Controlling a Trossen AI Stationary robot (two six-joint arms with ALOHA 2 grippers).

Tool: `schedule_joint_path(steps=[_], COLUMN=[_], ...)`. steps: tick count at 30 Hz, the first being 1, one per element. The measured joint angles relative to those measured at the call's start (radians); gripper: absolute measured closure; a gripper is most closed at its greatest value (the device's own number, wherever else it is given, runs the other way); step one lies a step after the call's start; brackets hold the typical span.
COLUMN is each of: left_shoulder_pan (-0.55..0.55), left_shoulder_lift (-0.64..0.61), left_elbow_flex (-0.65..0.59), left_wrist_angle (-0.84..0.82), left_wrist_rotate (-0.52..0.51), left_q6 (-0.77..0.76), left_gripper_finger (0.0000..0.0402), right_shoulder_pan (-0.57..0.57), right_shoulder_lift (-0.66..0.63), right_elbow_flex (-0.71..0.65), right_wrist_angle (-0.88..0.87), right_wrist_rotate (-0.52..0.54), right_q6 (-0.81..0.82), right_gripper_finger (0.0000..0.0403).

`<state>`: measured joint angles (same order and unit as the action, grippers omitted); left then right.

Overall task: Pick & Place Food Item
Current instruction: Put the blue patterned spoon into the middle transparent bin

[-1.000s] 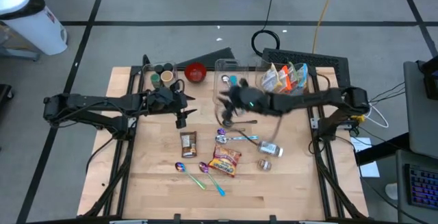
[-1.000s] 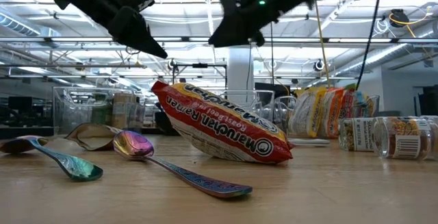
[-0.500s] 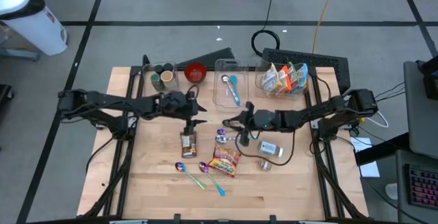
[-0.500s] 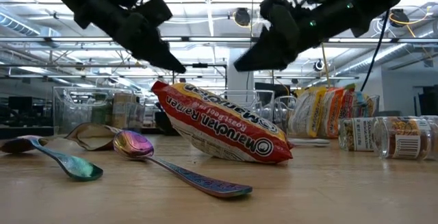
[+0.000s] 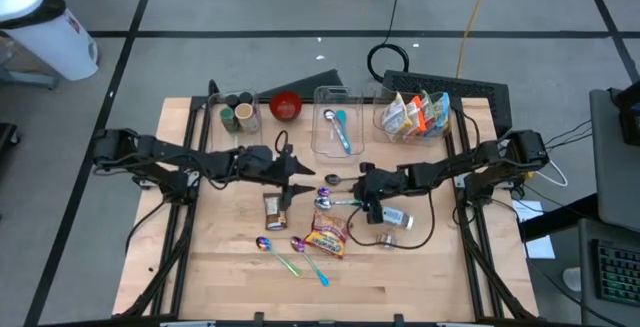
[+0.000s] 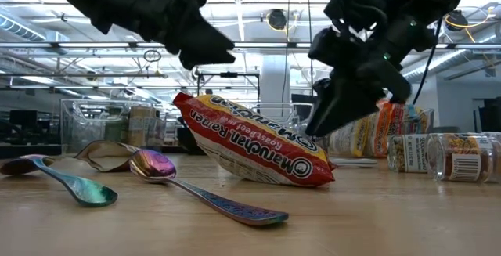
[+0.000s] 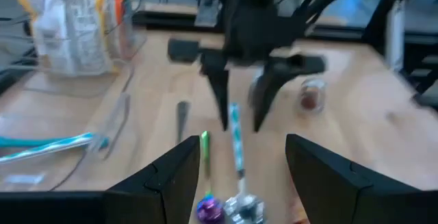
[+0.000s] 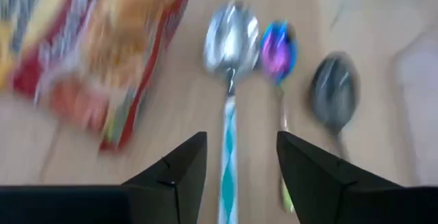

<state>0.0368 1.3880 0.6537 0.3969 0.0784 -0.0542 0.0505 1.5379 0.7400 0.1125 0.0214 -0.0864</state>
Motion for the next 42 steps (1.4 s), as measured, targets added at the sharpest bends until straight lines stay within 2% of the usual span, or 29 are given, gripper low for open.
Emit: schedule_joint_path(steps=[4, 9, 16, 21, 29, 33, 39, 42], left_shoulder_pan=[-0.045, -0.111, -0.185, -0.223, -0.247, -0.248, -0.248, -0.247], left_shoulder_lift=[0.000, 0.000, 0.000, 0.005, 0.080, 0.126, 0.160, 0.154], left_elbow_flex=[0.000, 0.000, 0.000, 0.000, 0.001, 0.003, 0.006, 0.006], left_wrist_angle=[0.063, 0.098, 0.140, 0.154, 0.252, 0.269, 0.305, 0.324], left_wrist_rotate=[-0.030, -0.162, -0.278, -0.357, -0.379, -0.379, -0.376, -0.376], left_q6=[-0.055, -0.084, -0.121, -0.135, -0.151, -0.174, -0.193, -0.181], left_gripper_finger=[0.0176, 0.0176, 0.0176, 0.0176, 0.0176, 0.0176, 0.0176, 0.0176], right_shoulder_pan=[0.013, 0.033, 0.032, 0.032, 0.032, 0.028, 0.011, -0.001], right_shoulder_lift=[-0.001, 0.000, 0.004, 0.055, 0.121, 0.130, 0.132, 0.133], right_elbow_flex=[0.002, 0.003, 0.002, 0.003, 0.028, 0.037, 0.036, 0.036], right_wrist_angle=[-0.035, -0.055, -0.075, -0.073, -0.080, -0.084, -0.079, -0.076], right_wrist_rotate=[0.002, 0.001, 0.002, 0.001, 0.003, 0.001, 0.018, 0.059], right_q6=[-0.046, -0.087, -0.082, -0.059, -0.055, -0.032, -0.016, -0.001], right_gripper_finger=[0.0245, 0.0253, 0.0255, 0.0257, 0.0265, 0.0292, 0.0377, 0.0382])
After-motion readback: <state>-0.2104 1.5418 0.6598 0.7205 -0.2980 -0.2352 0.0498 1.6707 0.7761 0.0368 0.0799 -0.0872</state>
